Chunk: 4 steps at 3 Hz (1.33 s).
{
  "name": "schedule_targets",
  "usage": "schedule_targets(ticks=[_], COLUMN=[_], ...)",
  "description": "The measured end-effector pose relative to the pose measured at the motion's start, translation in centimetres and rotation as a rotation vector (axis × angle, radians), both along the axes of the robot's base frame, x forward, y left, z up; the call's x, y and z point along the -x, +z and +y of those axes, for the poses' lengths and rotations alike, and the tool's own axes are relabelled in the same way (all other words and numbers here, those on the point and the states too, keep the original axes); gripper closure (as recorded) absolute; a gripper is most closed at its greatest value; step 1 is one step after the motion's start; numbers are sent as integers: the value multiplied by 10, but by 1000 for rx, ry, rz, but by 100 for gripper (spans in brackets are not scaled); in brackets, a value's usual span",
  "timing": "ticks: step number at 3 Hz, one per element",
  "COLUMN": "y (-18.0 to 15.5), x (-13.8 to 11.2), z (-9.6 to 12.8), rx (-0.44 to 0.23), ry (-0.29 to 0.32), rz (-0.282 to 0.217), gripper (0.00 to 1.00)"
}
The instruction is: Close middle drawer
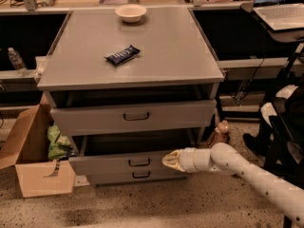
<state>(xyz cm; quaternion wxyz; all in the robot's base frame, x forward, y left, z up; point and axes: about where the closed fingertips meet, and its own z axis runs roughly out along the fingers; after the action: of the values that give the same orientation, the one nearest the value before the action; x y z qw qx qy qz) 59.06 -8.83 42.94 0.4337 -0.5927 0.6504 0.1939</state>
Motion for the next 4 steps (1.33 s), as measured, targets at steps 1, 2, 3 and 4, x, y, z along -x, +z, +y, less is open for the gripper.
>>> schedule_targets(ticks=[1,2,3,4], y=[0,-3,-5,-6], x=[0,-11,-21,-25], z=[0,-1,-2,-1], rx=[0,-10,-19,-20], ry=[0,-7,-22,-24], rz=[0,-10,-12,-10], gripper=[100,100,100,100])
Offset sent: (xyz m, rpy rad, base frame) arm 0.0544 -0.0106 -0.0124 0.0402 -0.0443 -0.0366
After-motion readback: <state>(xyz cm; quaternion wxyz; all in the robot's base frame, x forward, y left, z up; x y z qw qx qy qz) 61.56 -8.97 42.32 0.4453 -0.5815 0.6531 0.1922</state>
